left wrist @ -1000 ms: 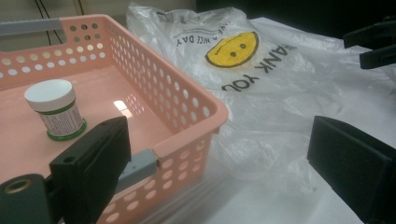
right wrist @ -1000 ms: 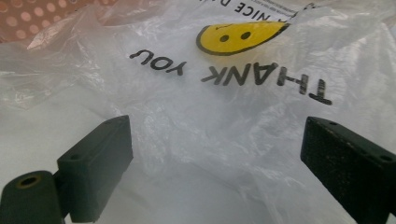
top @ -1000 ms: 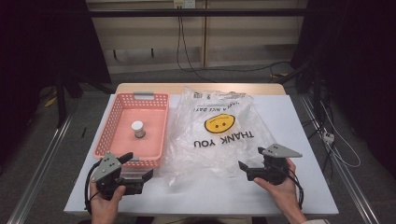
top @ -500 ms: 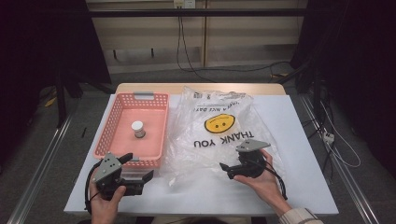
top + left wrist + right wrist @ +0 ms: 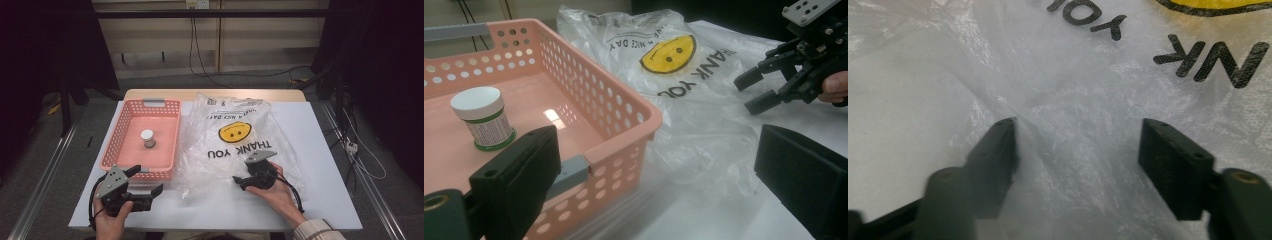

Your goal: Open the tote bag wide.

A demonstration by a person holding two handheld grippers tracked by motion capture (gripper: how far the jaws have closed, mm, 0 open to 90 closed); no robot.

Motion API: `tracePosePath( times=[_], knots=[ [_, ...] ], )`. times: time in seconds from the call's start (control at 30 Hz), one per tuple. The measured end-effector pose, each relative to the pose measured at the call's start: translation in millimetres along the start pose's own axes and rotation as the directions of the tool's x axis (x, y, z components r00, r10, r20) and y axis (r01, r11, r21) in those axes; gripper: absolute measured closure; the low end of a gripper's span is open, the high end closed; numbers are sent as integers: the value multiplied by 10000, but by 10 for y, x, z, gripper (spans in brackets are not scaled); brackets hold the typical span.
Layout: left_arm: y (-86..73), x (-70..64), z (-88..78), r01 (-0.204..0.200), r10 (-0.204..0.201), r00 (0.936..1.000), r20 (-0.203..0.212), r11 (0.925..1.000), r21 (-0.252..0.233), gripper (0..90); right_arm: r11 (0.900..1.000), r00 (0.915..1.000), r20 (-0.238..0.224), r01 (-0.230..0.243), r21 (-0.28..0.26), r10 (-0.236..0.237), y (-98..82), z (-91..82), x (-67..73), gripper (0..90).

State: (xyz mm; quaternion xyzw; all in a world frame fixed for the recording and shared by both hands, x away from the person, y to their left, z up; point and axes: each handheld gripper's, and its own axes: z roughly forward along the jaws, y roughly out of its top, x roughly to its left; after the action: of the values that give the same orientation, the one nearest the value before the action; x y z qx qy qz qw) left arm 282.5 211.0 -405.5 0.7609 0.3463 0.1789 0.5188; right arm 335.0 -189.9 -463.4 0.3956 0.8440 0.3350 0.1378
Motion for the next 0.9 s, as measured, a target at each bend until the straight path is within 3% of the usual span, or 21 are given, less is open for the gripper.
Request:
tracePosePath(
  times=[0.17,0.2,0.23,0.43,0.47,0.53,0.57,0.7,0.9],
  knots=[
    [-6,15,4,89,-89,10000,-3,10000,22,45,9997,9997,53,-234,-60,234,5,-7,-41,538],
    [-6,15,4,89,-89,10000,-3,10000,22,45,9997,9997,53,-234,-60,234,5,-7,-41,538],
    [-10,17,1,138,-138,9999,3,9999,31,45,9991,9991,119,-410,-91,411,11,-6,-71,622],
    [-8,16,-1,127,-127,9999,15,9999,-5,45,9986,9985,180,-518,-46,519,38,8,-85,712],
    [-8,12,4,131,-131,9999,36,9999,26,45,9983,9981,188,-577,-57,578,46,15,-98,817],
    [-9,8,6,165,-165,9999,51,9999,27,45,9977,9975,179,-682,-61,682,49,18,-107,841],
    [-9,11,5,125,-125,9999,58,9999,27,45,9969,9969,103,-784,-53,784,55,24,-121,896],
    [-15,25,-1,158,-158,9999,66,9999,47,45,9961,9961,83,-878,-78,879,65,15,-124,900],
    [-17,32,-15,193,-193,9998,13,9998,-26,45,9913,9939,-182,-1095,-728,1085,110,-98,-150,900]
  ],
)
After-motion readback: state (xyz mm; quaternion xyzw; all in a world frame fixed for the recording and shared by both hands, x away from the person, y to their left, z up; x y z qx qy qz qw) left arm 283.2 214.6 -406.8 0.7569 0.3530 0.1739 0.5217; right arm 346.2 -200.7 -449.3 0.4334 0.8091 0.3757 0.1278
